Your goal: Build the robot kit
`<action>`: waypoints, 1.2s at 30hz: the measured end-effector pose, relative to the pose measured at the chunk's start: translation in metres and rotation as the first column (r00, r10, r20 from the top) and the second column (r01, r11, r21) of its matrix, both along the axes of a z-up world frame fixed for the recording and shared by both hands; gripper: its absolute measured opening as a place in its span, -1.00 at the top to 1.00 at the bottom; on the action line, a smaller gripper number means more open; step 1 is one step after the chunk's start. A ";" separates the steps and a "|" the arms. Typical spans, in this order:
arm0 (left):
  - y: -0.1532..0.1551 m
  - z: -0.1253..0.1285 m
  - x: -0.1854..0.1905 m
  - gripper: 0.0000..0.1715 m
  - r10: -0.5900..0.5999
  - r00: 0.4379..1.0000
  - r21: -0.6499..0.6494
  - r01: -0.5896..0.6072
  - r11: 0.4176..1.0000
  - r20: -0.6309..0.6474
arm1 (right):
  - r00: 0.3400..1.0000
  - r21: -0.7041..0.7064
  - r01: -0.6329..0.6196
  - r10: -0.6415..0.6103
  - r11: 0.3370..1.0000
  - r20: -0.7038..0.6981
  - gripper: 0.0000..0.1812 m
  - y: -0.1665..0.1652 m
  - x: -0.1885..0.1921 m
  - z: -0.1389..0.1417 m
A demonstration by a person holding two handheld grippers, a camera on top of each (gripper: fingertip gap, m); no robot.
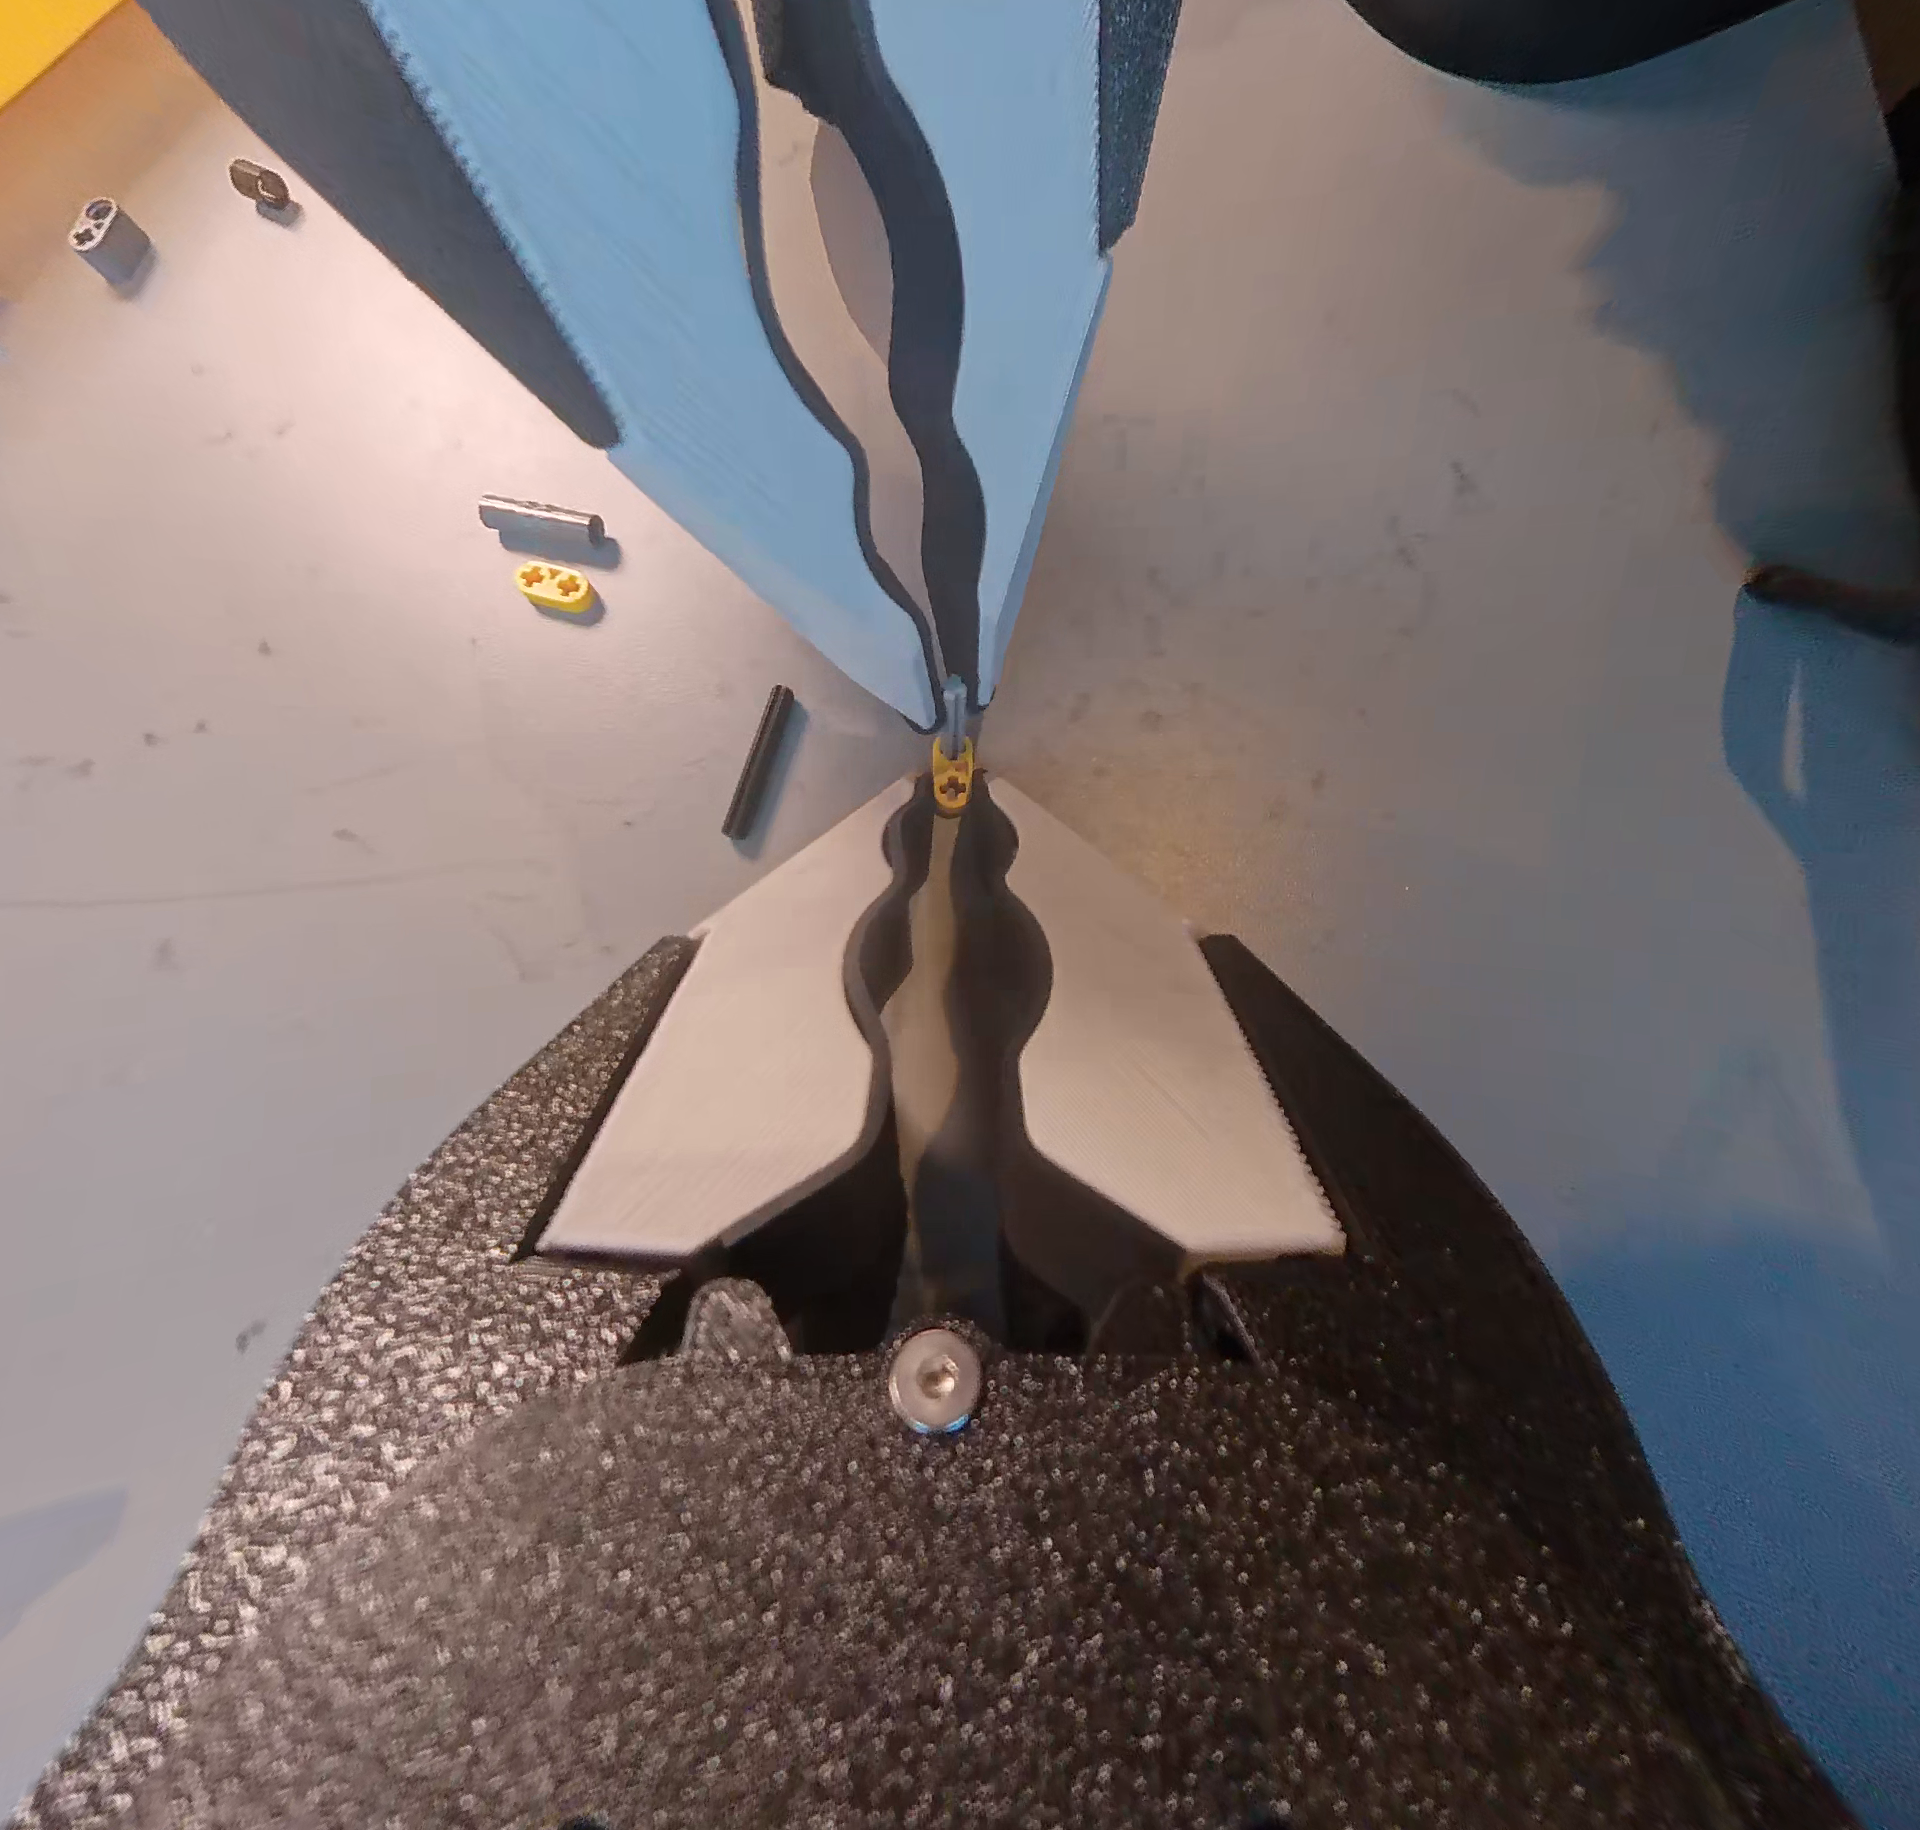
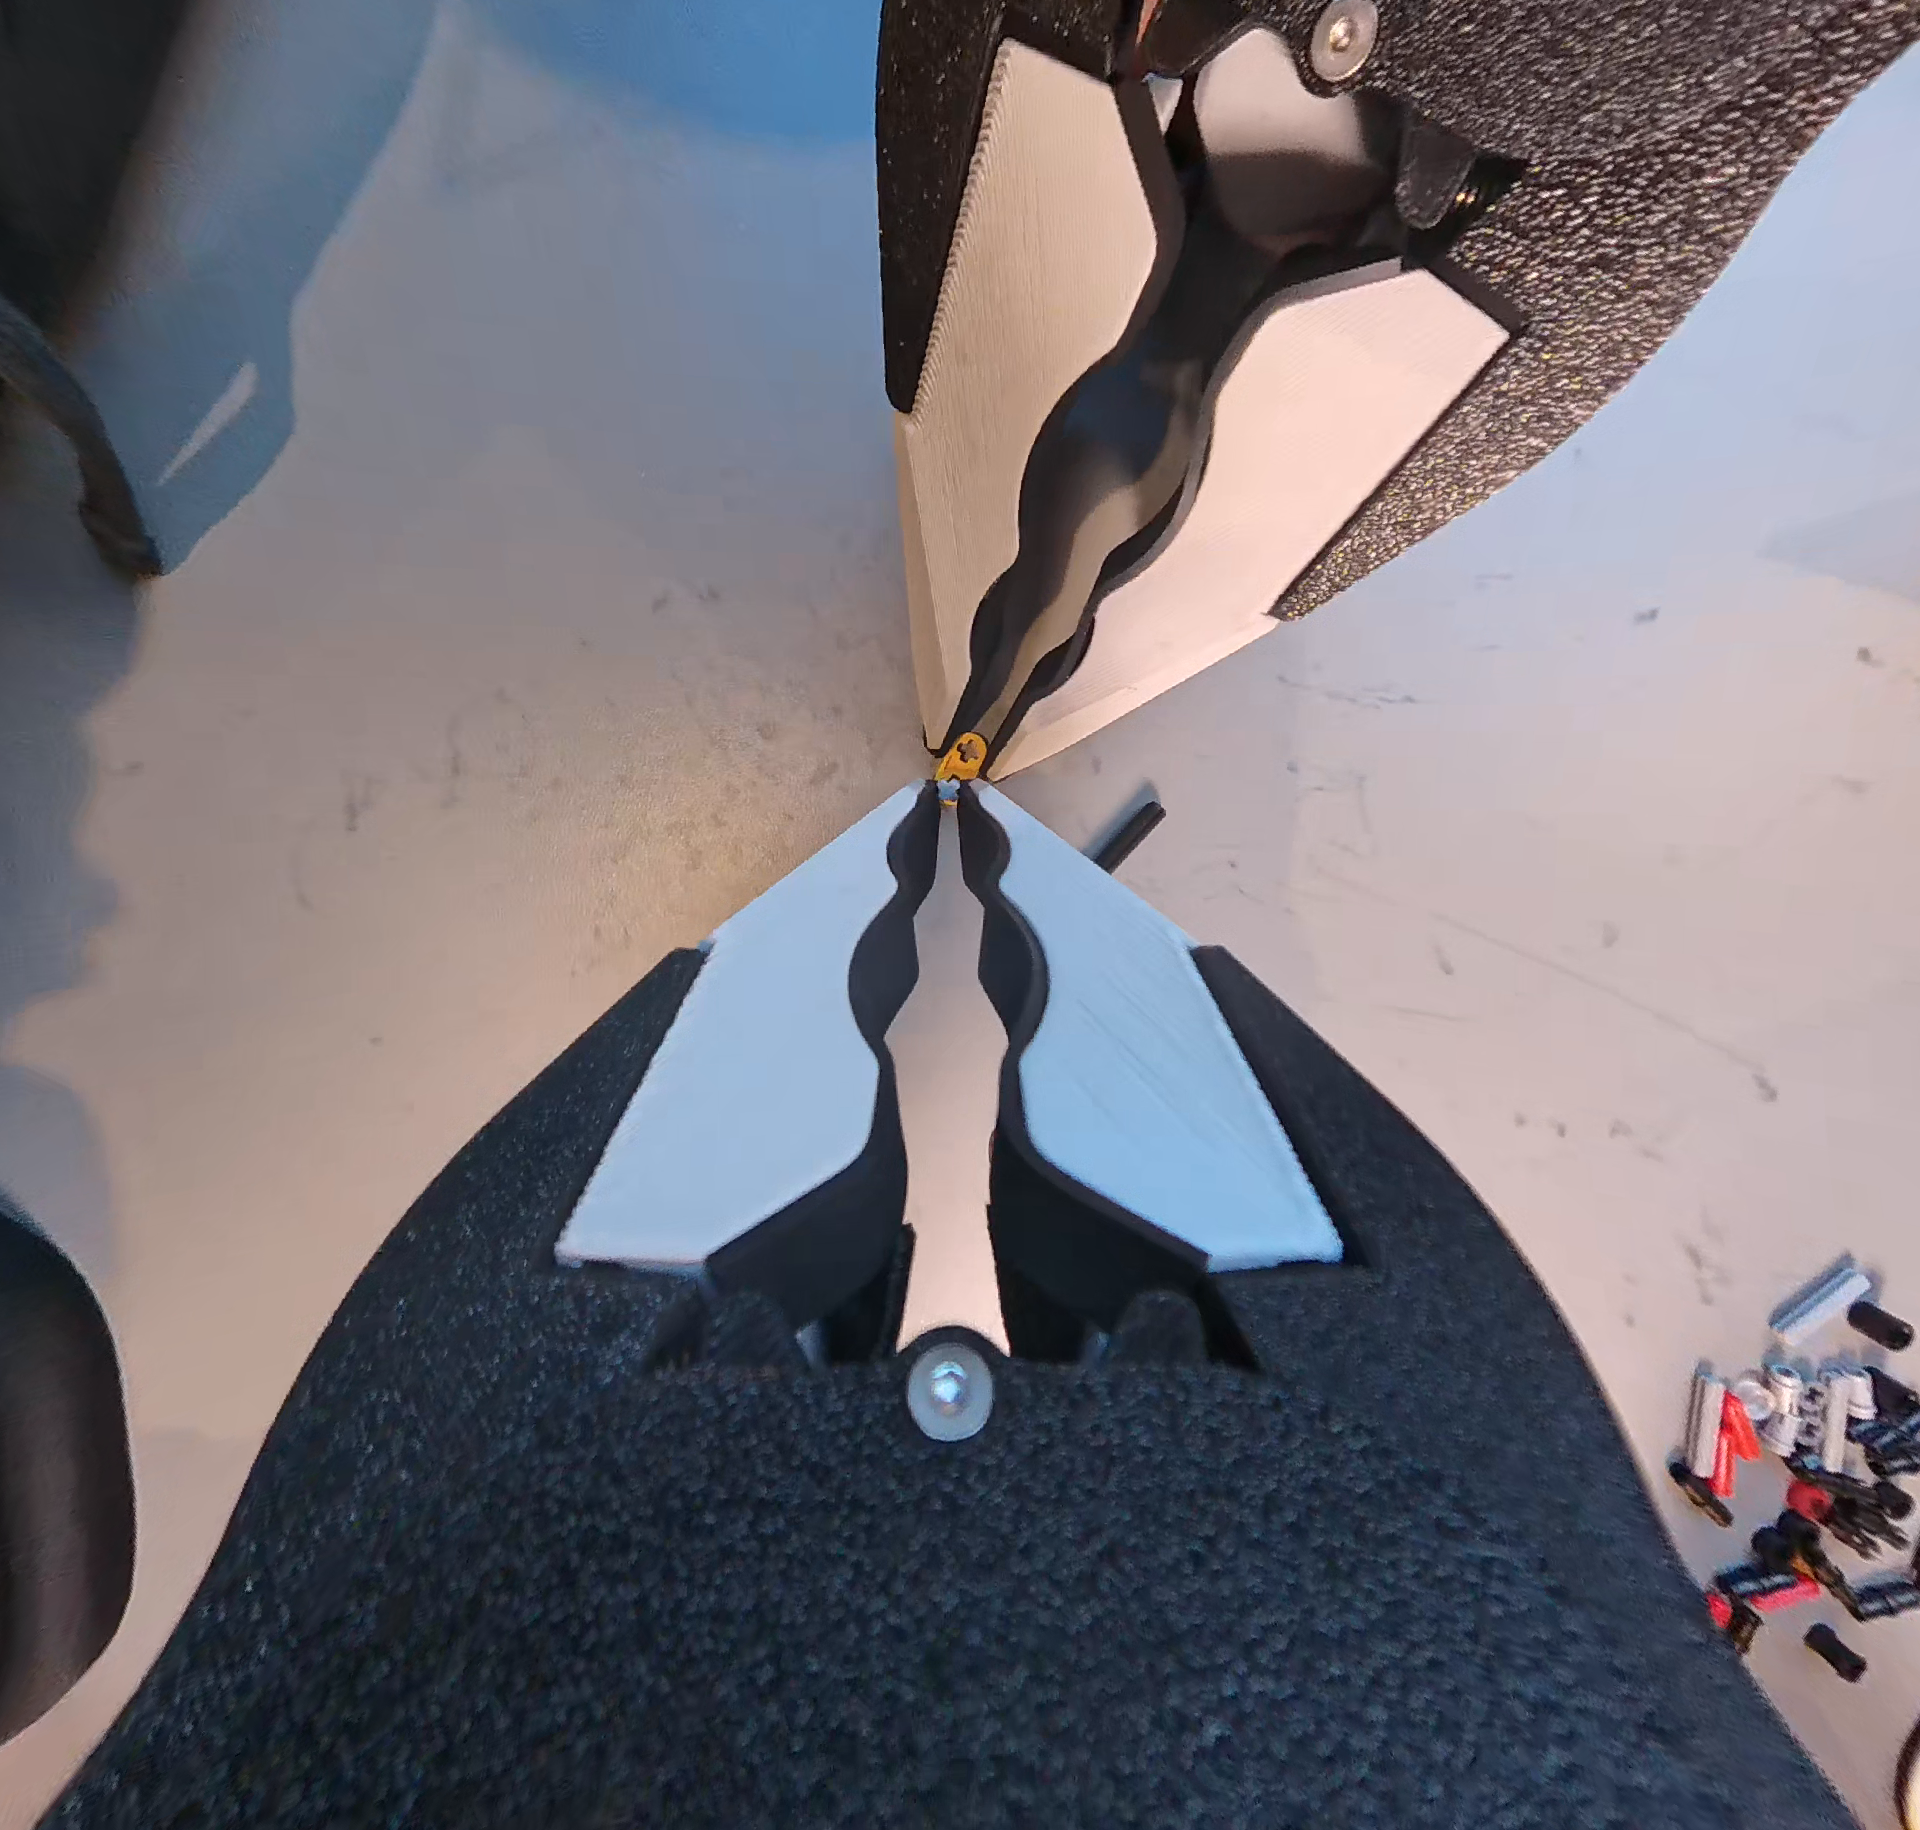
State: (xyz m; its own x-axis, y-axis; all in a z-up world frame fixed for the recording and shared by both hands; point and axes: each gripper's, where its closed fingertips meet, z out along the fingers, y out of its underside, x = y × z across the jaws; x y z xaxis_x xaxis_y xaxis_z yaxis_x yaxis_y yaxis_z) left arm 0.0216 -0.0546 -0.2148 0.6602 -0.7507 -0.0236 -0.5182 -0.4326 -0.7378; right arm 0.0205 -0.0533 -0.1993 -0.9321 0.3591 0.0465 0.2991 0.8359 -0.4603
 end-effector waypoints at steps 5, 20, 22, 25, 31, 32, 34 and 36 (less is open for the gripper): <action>0.000 0.000 0.000 0.93 0.000 1.000 -0.001 0.000 1.000 0.000 | 1.000 0.024 -0.020 0.020 1.000 -0.003 0.96 -0.001 0.000 0.000; 0.000 0.000 0.000 0.93 -0.012 1.000 -0.014 0.012 1.000 0.013 | 0.999 -0.123 -0.041 0.043 0.992 0.010 0.96 -0.002 0.000 0.000; 0.000 0.000 0.000 0.93 -0.017 1.000 -0.015 0.018 1.000 0.015 | 0.998 -0.124 -0.060 0.063 0.991 0.017 0.97 -0.002 0.000 0.000; 0.000 0.000 0.000 0.93 -0.027 1.000 -0.017 0.027 0.999 0.016 | 0.996 -0.134 -0.088 0.091 0.987 0.017 0.97 -0.004 -0.001 -0.001; 0.000 0.000 -0.001 0.93 -0.035 0.999 -0.021 0.035 0.999 0.021 | 0.997 -0.231 -0.073 0.072 0.970 -0.011 0.97 -0.004 -0.002 -0.001; 0.000 0.000 -0.001 0.93 -0.036 0.999 -0.022 0.037 0.999 0.022 | 0.998 -0.256 -0.060 0.059 0.965 -0.013 0.97 -0.004 -0.001 0.000; 0.000 0.000 -0.001 0.93 -0.039 0.999 -0.023 0.040 0.999 0.023 | 0.999 -0.293 -0.038 0.035 0.955 -0.016 0.97 -0.003 -0.001 0.000; 0.000 0.000 -0.001 0.93 -0.042 0.999 -0.023 0.042 0.999 0.023 | 0.999 -0.299 -0.033 0.027 0.954 -0.026 0.97 -0.003 -0.001 0.000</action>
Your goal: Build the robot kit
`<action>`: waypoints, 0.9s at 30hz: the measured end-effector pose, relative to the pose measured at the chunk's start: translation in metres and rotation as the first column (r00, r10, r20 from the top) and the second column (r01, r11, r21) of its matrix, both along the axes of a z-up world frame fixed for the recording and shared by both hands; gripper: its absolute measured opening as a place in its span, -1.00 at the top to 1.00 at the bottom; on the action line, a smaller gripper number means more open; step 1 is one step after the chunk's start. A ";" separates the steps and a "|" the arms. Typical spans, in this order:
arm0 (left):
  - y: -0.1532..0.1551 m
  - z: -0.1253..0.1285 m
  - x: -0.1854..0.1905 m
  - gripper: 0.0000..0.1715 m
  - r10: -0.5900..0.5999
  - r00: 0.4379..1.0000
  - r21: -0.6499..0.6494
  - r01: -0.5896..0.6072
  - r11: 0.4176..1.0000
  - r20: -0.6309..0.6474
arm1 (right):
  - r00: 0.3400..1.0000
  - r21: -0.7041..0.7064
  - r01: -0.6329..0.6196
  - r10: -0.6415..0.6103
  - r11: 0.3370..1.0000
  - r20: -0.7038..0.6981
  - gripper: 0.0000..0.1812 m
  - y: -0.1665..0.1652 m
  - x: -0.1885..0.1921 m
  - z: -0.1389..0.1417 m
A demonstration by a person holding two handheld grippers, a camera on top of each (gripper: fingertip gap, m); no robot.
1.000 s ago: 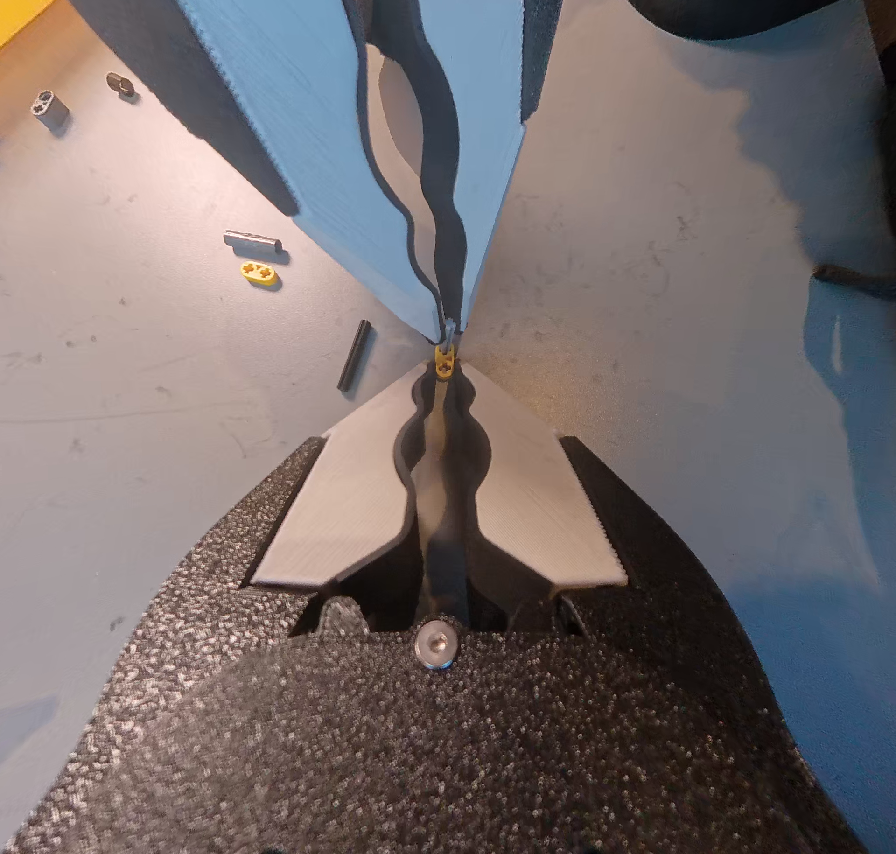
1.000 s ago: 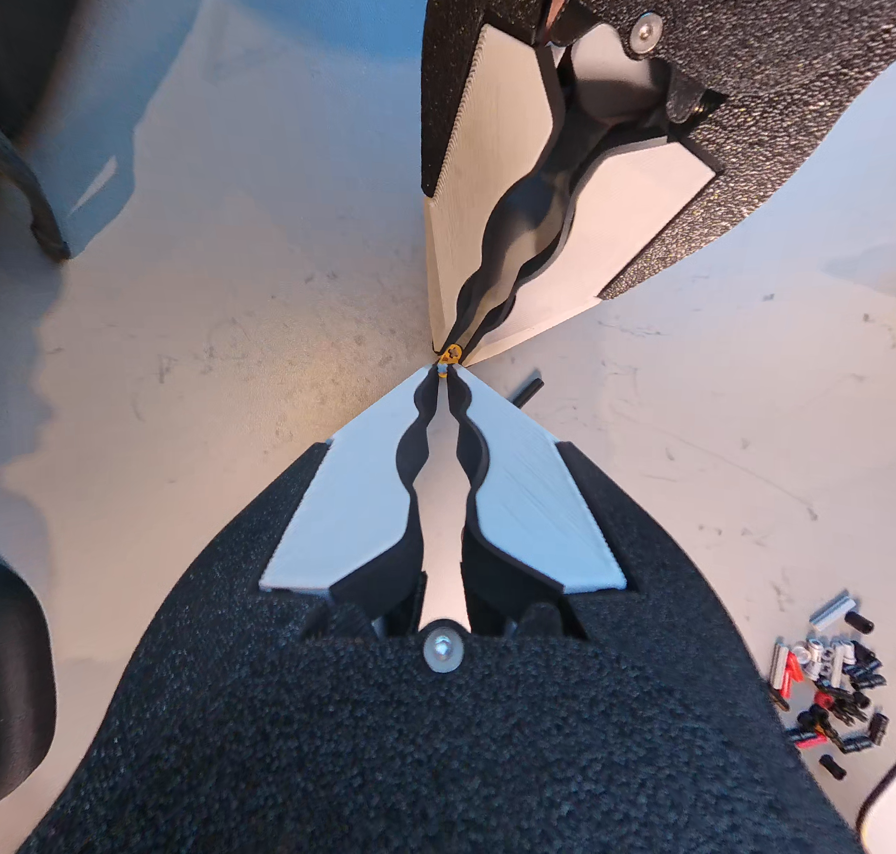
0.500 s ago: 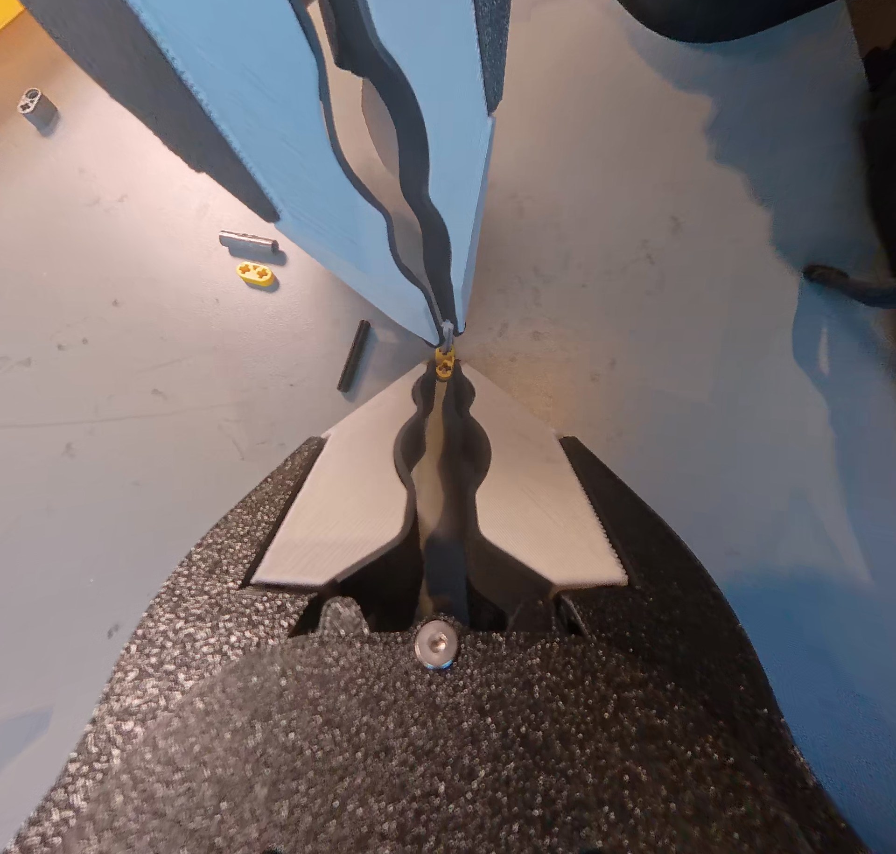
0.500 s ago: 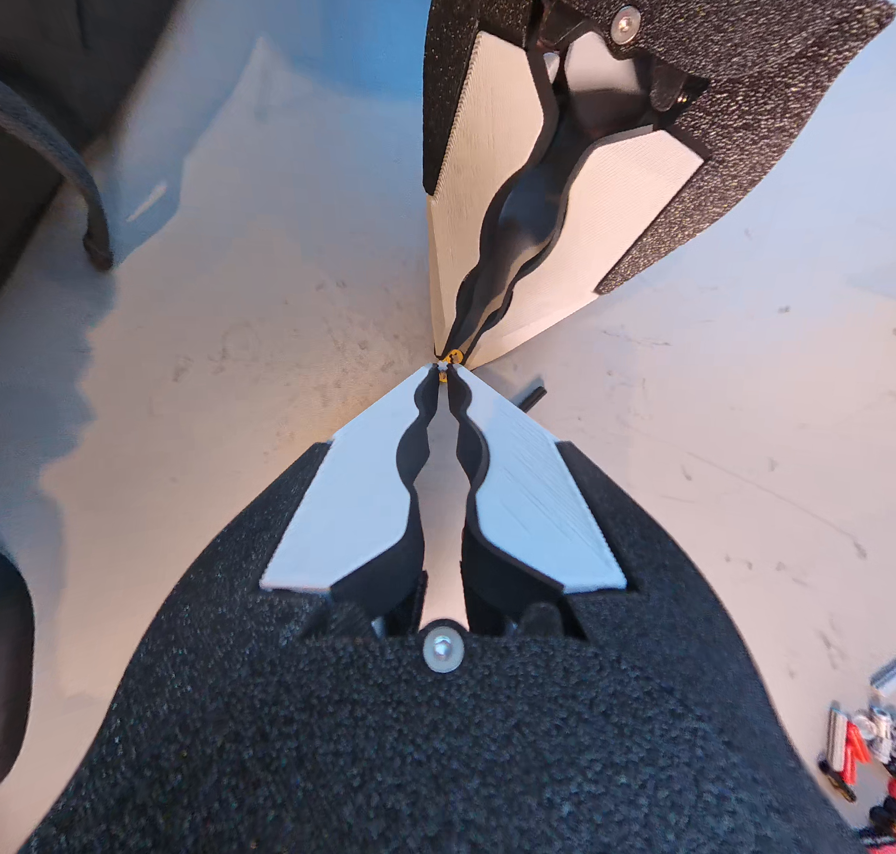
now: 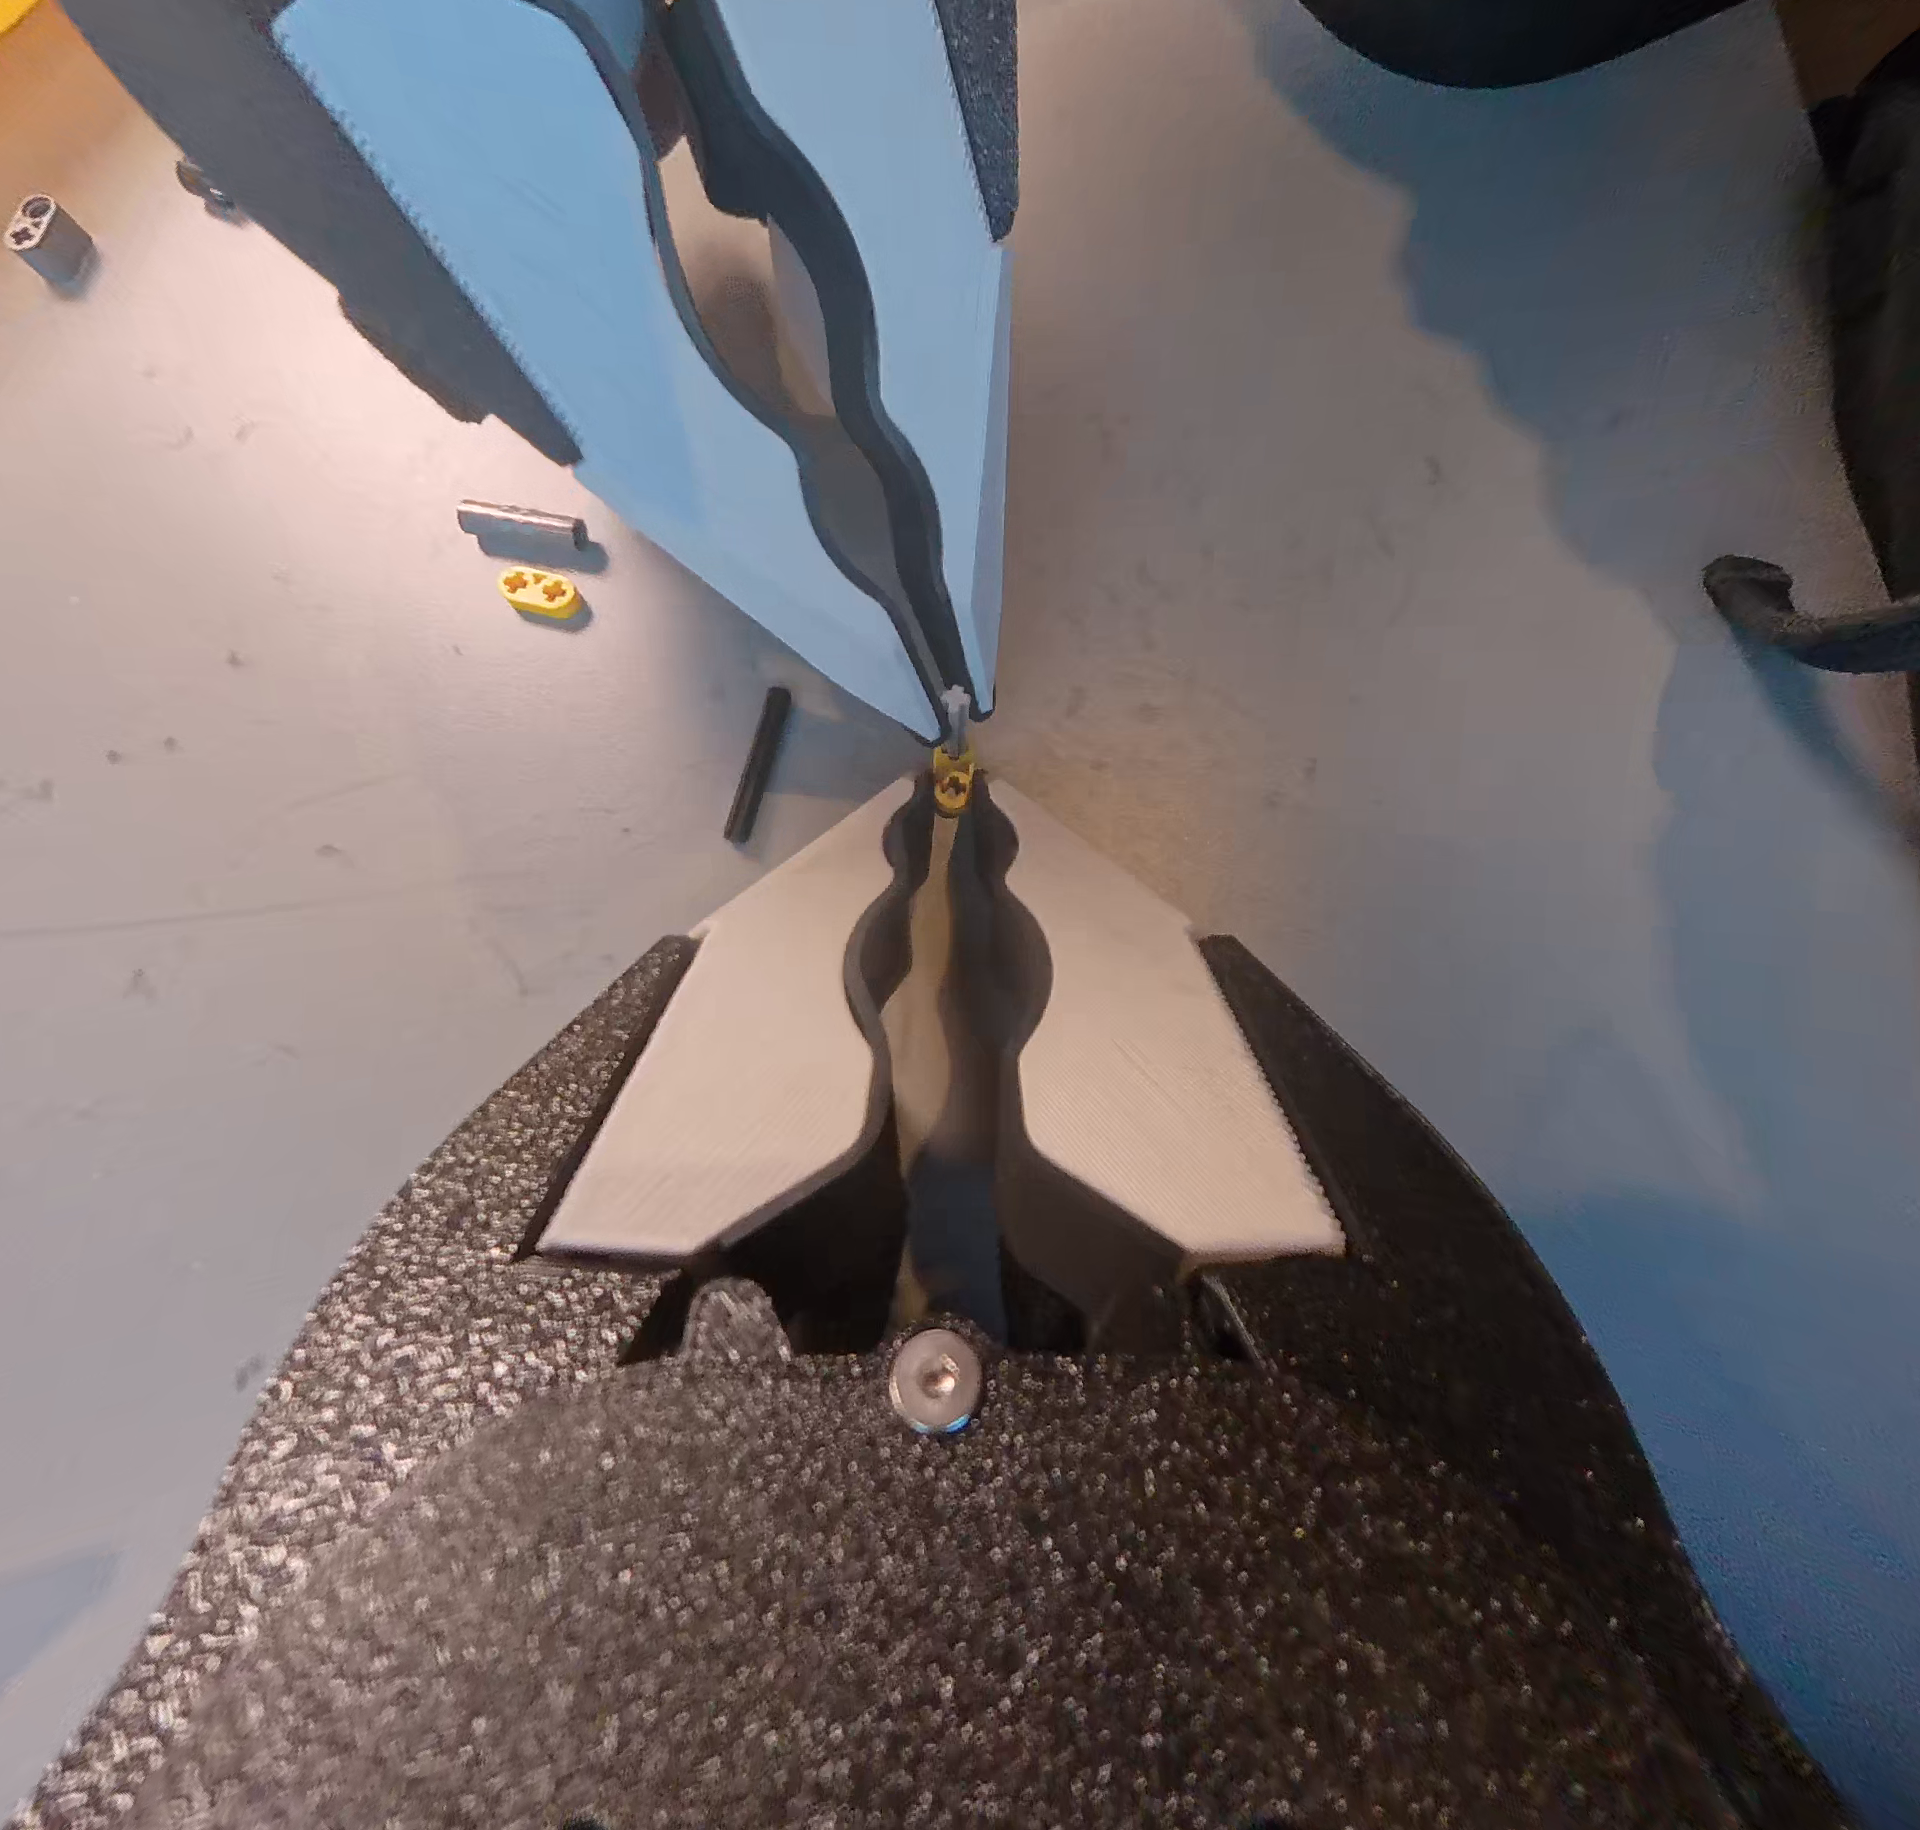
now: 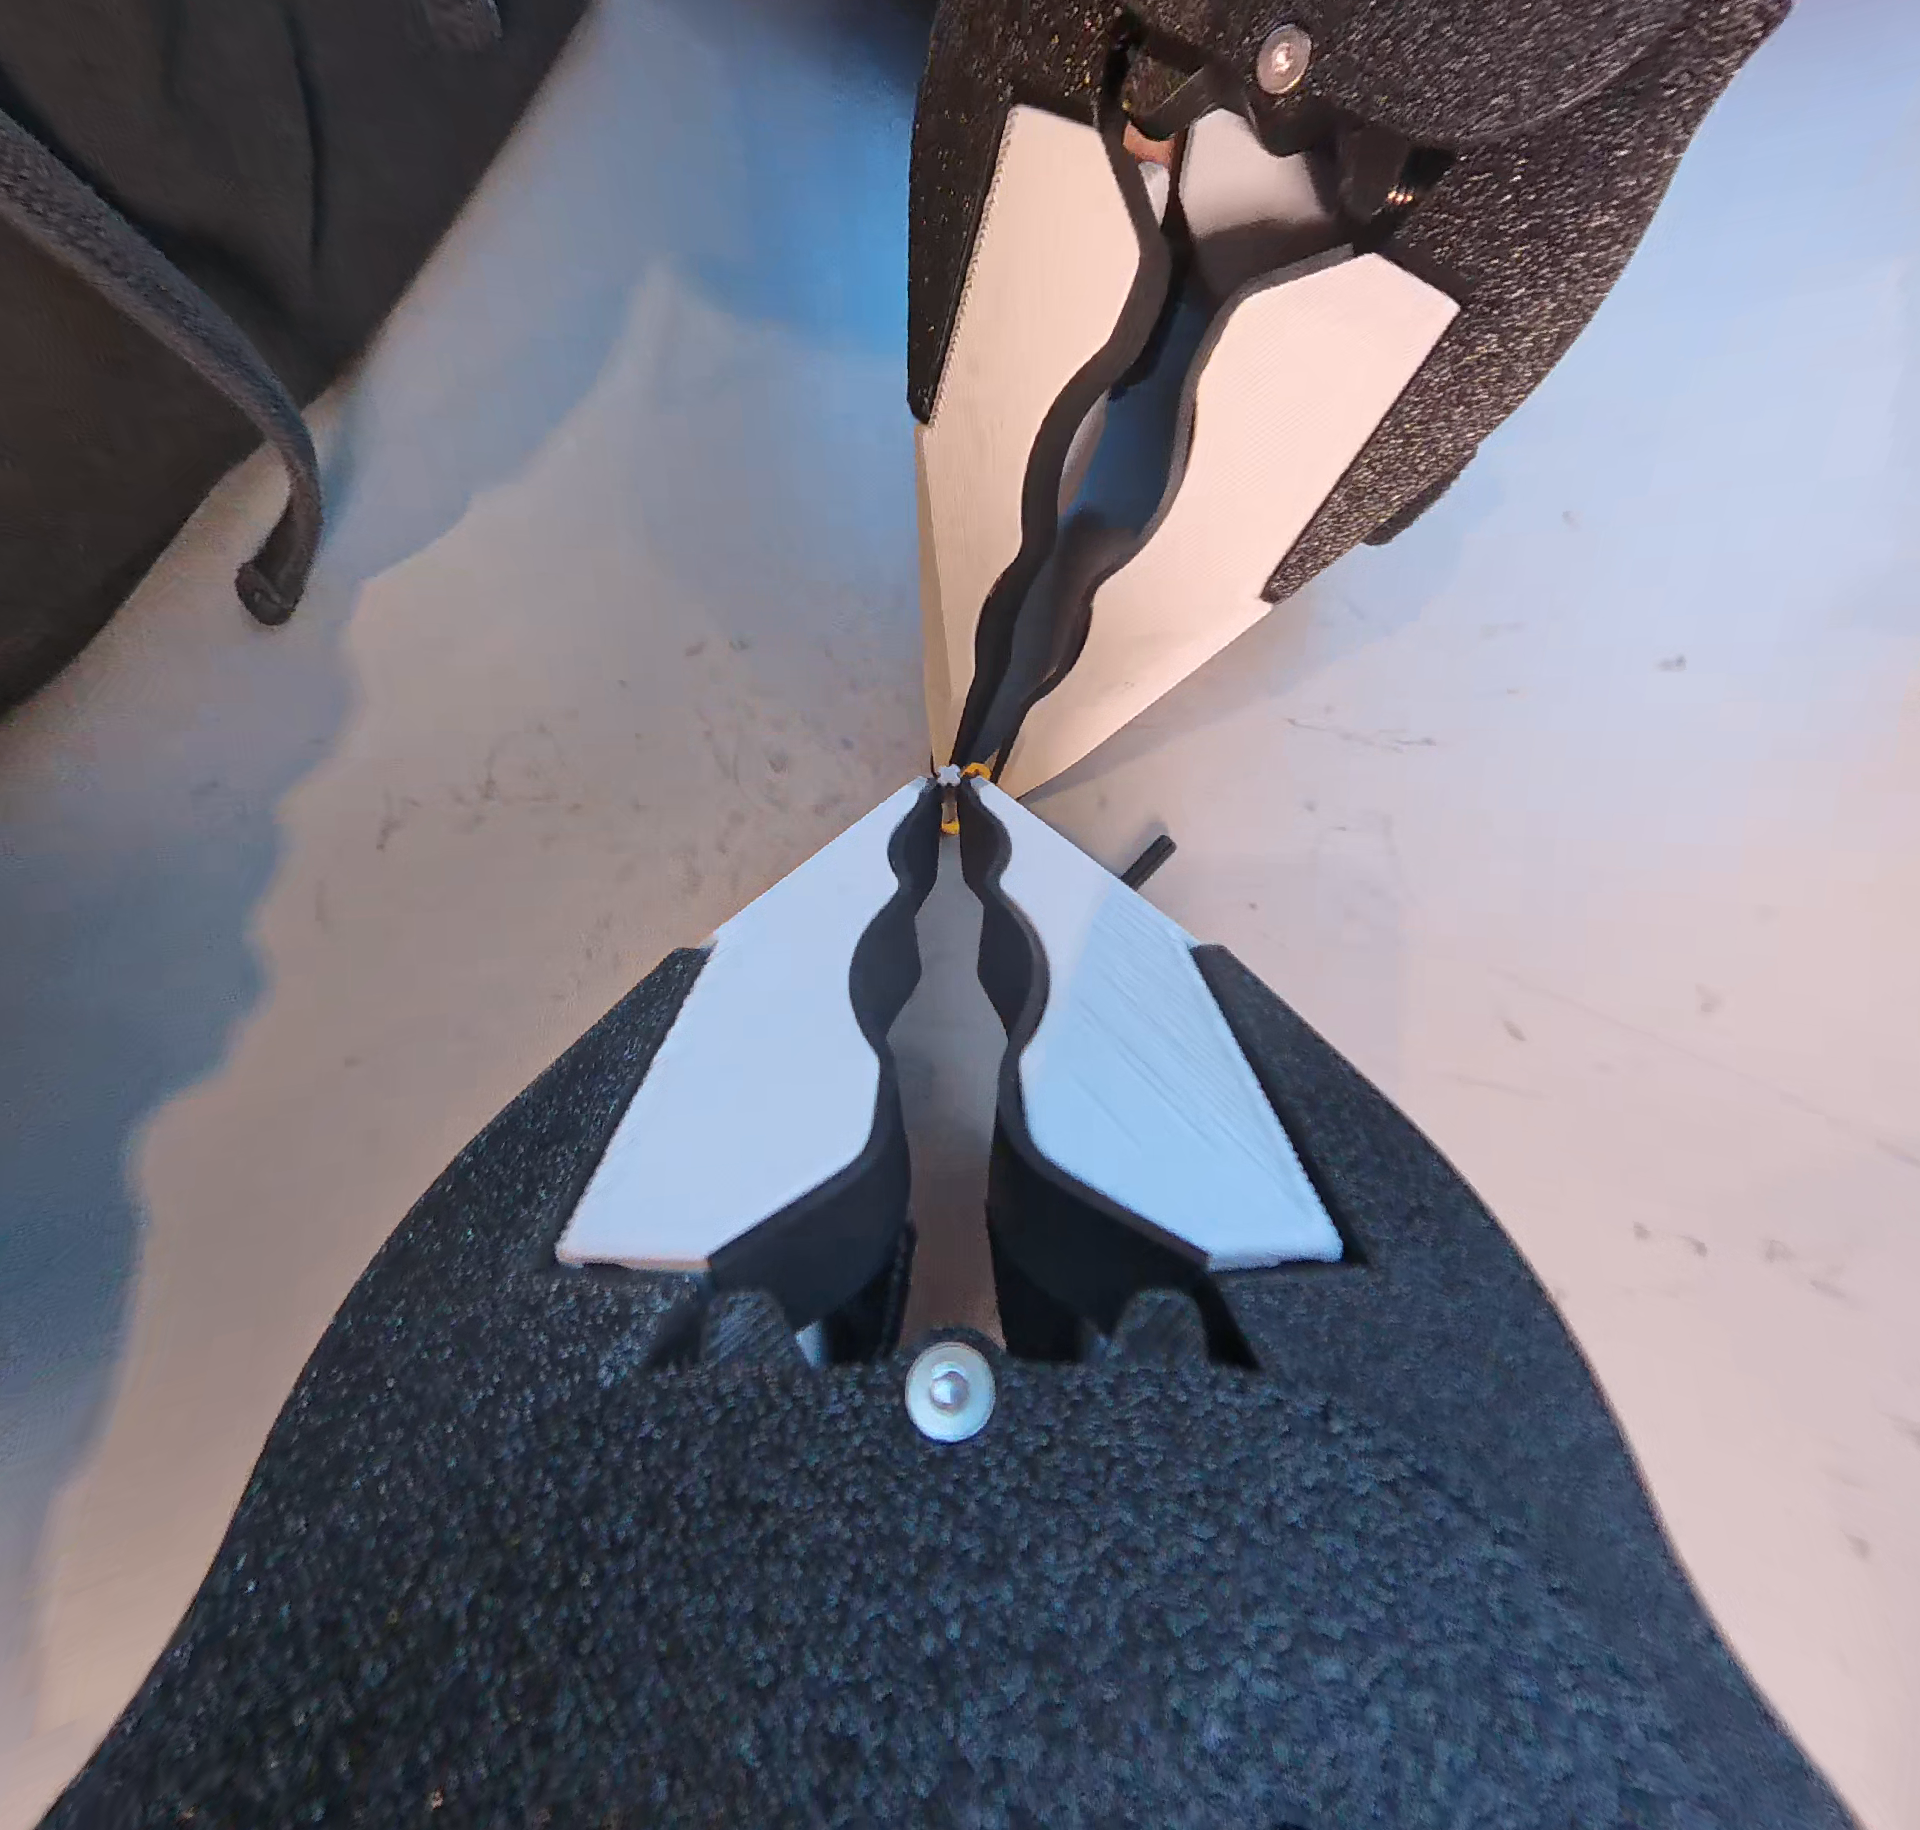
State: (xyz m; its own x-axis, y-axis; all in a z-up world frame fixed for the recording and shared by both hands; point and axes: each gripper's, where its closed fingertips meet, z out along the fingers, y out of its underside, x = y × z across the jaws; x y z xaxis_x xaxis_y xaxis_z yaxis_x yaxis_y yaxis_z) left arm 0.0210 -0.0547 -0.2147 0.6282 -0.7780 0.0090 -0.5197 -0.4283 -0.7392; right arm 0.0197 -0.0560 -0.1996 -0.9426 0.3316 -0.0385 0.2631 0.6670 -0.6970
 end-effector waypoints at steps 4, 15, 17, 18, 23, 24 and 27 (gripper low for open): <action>0.000 0.000 0.000 0.93 -0.004 1.000 -0.004 0.004 1.000 0.003 | 1.000 -0.009 -0.003 0.003 1.000 0.002 0.97 -0.002 0.000 0.000; 0.000 0.000 0.000 0.93 -0.006 1.000 0.002 0.006 1.000 -0.001 | 0.998 -0.075 0.065 -0.064 0.995 0.005 0.97 0.001 0.001 -0.001; 0.000 0.000 0.000 0.93 -0.006 1.000 0.002 0.006 1.000 -0.002 | 0.997 -0.082 0.076 -0.076 0.994 0.003 0.97 0.001 0.000 -0.001; 0.000 0.000 0.000 0.93 -0.006 1.000 0.003 0.006 1.000 -0.003 | 0.997 -0.082 0.079 -0.079 0.994 0.001 0.97 0.001 0.000 0.000; 0.000 0.000 0.000 0.93 -0.006 1.000 0.010 0.006 1.000 -0.008 | 0.994 -0.082 0.104 -0.105 0.991 -0.005 0.97 0.003 0.000 -0.001; 0.000 0.000 0.000 0.93 -0.006 1.000 0.010 0.006 1.000 -0.008 | 0.994 -0.078 0.105 -0.106 0.991 -0.011 0.96 0.003 0.000 -0.001; 0.000 0.000 0.000 0.93 -0.006 1.000 0.010 0.006 1.000 -0.008 | 0.995 -0.056 0.101 -0.102 0.993 -0.023 0.97 0.002 0.000 -0.001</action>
